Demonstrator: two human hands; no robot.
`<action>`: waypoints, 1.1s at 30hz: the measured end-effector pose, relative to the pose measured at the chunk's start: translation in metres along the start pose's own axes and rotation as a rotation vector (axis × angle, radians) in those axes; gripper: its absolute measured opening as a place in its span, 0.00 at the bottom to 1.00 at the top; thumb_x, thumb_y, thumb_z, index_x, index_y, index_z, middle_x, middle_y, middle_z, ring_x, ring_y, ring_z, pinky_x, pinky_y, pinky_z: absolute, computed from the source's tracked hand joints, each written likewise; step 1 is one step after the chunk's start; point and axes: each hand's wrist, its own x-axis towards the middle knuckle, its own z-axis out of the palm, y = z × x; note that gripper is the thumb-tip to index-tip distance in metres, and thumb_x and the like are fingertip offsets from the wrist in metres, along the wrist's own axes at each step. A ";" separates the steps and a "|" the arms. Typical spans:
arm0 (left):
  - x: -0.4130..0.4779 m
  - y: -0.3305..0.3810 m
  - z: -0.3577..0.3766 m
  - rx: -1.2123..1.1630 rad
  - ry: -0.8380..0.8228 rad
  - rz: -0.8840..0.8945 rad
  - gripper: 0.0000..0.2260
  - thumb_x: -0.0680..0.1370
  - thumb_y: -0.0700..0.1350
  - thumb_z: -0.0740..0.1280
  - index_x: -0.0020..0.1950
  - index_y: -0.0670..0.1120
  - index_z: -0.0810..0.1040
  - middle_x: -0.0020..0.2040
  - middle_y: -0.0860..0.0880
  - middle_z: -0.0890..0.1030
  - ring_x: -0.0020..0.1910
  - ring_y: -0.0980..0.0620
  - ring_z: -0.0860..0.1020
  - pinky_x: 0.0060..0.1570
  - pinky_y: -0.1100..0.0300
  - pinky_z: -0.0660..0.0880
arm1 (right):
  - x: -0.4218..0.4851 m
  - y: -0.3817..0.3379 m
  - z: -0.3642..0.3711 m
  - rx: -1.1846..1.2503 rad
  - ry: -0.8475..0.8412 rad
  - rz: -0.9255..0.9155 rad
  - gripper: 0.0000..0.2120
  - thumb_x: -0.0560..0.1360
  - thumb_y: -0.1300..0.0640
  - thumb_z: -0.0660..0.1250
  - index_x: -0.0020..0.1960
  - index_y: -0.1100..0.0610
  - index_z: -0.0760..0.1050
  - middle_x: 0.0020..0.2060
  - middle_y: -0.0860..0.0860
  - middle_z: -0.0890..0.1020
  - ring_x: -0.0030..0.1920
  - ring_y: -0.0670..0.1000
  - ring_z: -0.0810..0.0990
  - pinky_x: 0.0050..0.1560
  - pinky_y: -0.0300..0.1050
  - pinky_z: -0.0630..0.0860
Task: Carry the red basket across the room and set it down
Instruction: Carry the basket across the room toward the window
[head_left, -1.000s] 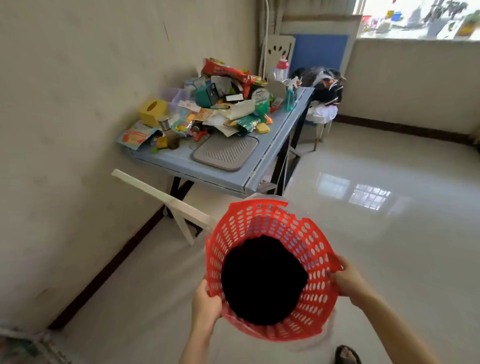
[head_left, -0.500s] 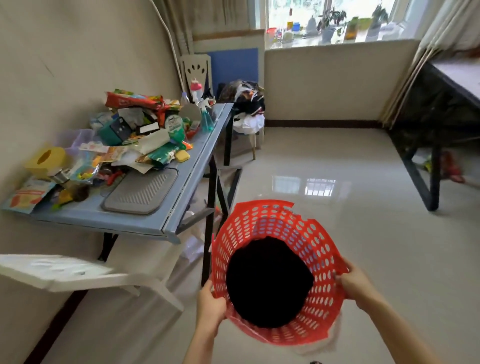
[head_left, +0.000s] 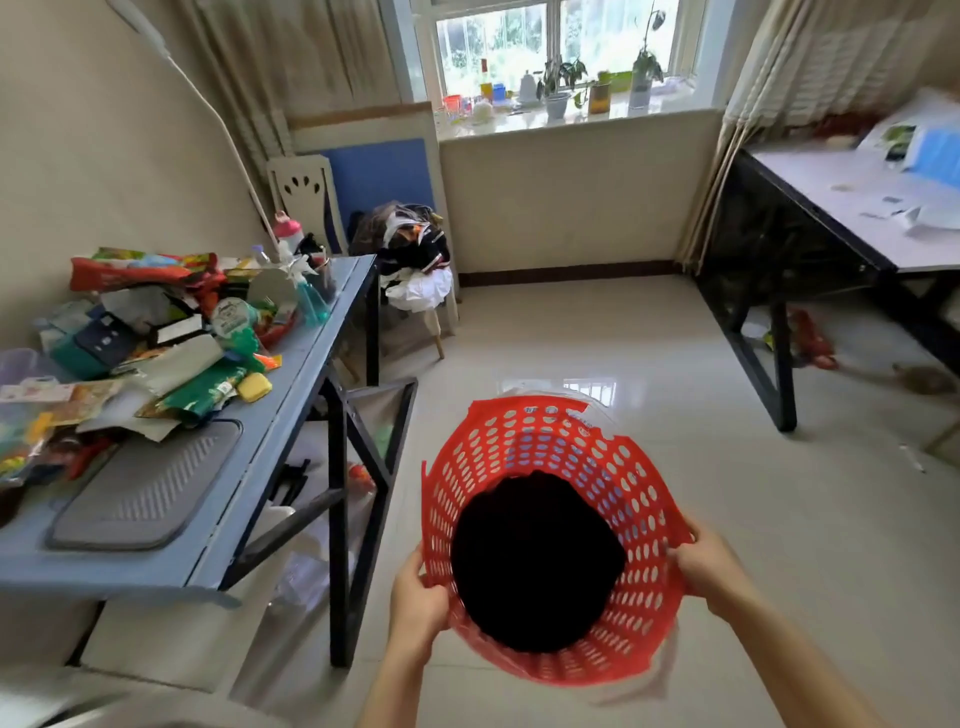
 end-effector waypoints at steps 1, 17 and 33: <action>0.006 0.008 0.006 0.008 -0.011 0.012 0.16 0.75 0.35 0.70 0.56 0.55 0.78 0.47 0.43 0.86 0.48 0.40 0.85 0.39 0.47 0.84 | 0.005 -0.004 -0.006 0.012 0.010 -0.001 0.19 0.70 0.70 0.61 0.48 0.48 0.80 0.37 0.50 0.87 0.34 0.54 0.86 0.31 0.56 0.82; 0.196 0.112 0.096 0.112 -0.213 0.026 0.22 0.76 0.32 0.66 0.68 0.48 0.75 0.51 0.37 0.85 0.51 0.34 0.84 0.34 0.47 0.83 | 0.113 -0.097 -0.031 0.101 0.188 0.017 0.14 0.67 0.61 0.64 0.50 0.47 0.77 0.44 0.53 0.86 0.43 0.58 0.86 0.37 0.62 0.83; 0.394 0.250 0.135 0.152 -0.363 0.122 0.16 0.79 0.33 0.62 0.62 0.48 0.76 0.54 0.38 0.84 0.54 0.34 0.82 0.40 0.41 0.84 | 0.275 -0.222 0.002 0.201 0.343 0.053 0.19 0.70 0.71 0.57 0.50 0.52 0.76 0.42 0.57 0.84 0.38 0.61 0.84 0.38 0.67 0.81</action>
